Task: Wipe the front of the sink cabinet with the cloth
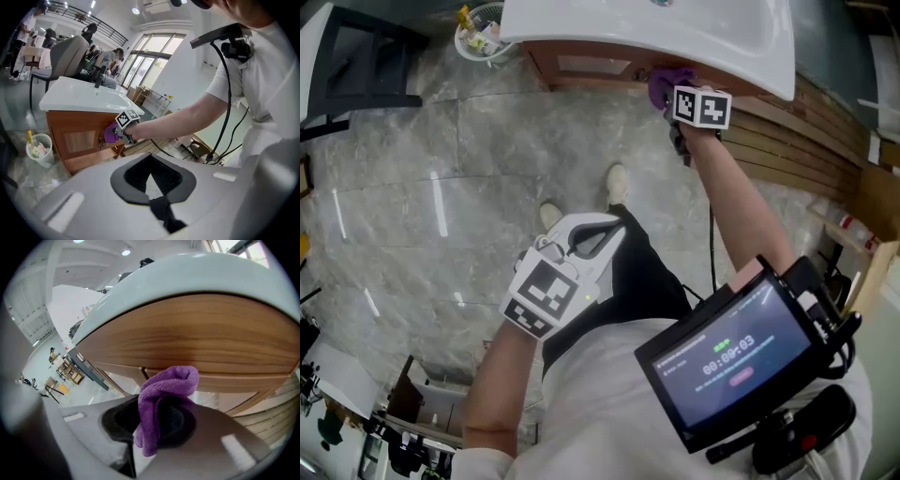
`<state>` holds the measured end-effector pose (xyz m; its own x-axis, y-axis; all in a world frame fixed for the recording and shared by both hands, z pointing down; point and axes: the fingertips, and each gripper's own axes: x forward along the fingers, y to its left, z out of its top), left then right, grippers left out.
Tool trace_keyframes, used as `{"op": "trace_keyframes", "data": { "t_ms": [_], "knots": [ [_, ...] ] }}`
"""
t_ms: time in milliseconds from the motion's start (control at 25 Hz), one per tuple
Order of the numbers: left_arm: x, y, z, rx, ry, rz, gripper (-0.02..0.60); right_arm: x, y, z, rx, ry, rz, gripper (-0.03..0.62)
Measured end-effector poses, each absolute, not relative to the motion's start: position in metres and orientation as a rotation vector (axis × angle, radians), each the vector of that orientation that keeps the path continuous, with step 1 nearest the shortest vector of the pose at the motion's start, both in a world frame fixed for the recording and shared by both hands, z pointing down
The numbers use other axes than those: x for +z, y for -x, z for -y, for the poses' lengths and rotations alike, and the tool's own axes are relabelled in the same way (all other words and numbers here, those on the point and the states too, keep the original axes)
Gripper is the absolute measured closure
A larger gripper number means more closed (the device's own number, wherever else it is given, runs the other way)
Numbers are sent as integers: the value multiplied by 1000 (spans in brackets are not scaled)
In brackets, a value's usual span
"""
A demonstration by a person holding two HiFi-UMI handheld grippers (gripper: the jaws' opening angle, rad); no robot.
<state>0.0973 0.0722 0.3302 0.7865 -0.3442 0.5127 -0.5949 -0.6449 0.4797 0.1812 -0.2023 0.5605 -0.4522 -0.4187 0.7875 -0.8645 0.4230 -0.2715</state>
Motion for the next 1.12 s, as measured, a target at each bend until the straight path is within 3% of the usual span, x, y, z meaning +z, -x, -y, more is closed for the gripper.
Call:
{"op": "trace_keyframes", "data": {
  "t_ms": [1120],
  "knots": [
    [337, 6, -129, 397, -2195, 933, 577, 560, 57, 177, 833, -773, 2185, 522]
  ]
}}
